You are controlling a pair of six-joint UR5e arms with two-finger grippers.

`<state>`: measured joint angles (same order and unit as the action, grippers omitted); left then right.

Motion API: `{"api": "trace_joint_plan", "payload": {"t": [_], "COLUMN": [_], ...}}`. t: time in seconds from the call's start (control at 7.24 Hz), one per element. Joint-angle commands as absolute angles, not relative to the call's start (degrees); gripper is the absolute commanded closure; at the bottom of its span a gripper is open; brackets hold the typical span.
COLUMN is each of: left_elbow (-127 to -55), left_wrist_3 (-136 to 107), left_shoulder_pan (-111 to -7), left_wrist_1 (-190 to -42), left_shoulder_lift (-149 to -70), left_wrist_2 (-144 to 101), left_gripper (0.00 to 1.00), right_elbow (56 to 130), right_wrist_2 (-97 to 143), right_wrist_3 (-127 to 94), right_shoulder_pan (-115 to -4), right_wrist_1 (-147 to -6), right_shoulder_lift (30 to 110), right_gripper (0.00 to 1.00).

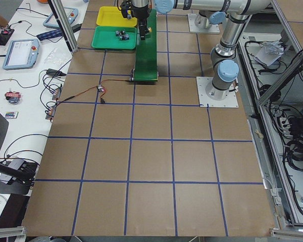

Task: Sort buttons by color to trays
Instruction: 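Carry the yellow-cap button into the yellow tray and release it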

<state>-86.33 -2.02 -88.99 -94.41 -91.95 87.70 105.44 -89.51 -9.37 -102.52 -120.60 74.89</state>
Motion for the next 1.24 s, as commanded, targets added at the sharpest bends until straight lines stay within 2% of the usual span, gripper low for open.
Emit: {"api": "trace_joint_plan", "payload": {"t": [0.0, 0.28, 0.55, 0.69, 0.83, 1.11], "left_elbow": [-85.35, -84.99, -84.99, -85.08, -84.9, -85.69], "left_wrist_3": [-2.02, -2.02, -2.02, -2.02, -2.02, -2.02], "left_shoulder_pan": [-88.95, -88.95, -88.95, -88.95, -88.95, -88.95], "left_wrist_1": [-94.39, -94.66, -94.92, -95.01, -95.01, -95.01], "left_shoulder_lift": [-92.28, -92.37, -91.76, -91.84, -91.76, -91.76], "left_wrist_2": [87.8, 87.89, 87.98, 87.98, 87.98, 88.07], "left_gripper": [0.0, 0.0, 0.0, 0.0, 0.0, 0.0], "right_elbow": [100.49, 95.21, 91.42, 91.32, 92.01, 92.11], "right_wrist_2": [-93.84, -93.86, -93.96, -94.04, -93.61, -93.96], "right_wrist_3": [-4.7, 2.77, 6.24, 5.54, 6.32, 6.24], "right_shoulder_pan": [-97.33, -88.37, -84.91, -85.08, -84.47, -84.2], "right_wrist_1": [-121.02, -121.9, -128.56, -133.54, -135.42, -132.56], "right_shoulder_lift": [75.06, 70.43, 62.53, 60.4, 60.21, 61.43], "right_gripper": [1.0, 1.0, 1.0, 0.33, 0.0, 0.0]}}
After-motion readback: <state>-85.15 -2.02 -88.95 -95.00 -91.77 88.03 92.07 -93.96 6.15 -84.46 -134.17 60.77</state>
